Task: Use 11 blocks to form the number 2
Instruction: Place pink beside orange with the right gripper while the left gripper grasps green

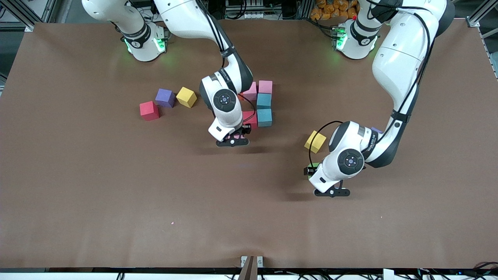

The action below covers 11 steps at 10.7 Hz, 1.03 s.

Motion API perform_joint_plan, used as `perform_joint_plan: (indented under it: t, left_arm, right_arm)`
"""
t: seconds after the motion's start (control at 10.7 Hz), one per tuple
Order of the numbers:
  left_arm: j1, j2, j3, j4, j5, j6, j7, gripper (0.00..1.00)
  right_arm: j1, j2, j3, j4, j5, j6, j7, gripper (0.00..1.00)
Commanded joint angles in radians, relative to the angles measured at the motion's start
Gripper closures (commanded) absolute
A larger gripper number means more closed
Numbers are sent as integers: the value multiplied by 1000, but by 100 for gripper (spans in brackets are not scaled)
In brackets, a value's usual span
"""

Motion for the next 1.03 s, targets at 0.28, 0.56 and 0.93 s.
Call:
perform_joint_plan:
  t: [0.28, 0.56, 0.93]
  left_arm:
    - [-25, 16, 4, 22, 22, 6, -53, 46]
    - [-86, 18, 4, 25, 22, 62, -161, 46]
    - [-135, 24, 1, 65, 14, 114, -272, 46]
  right_arm:
    - [20, -15, -2, -40, -15, 1, 8, 74]
    - [21, -21, -2, -52, -15, -2, 10, 74]
    - [29, -24, -2, -55, -15, -4, 16, 73]
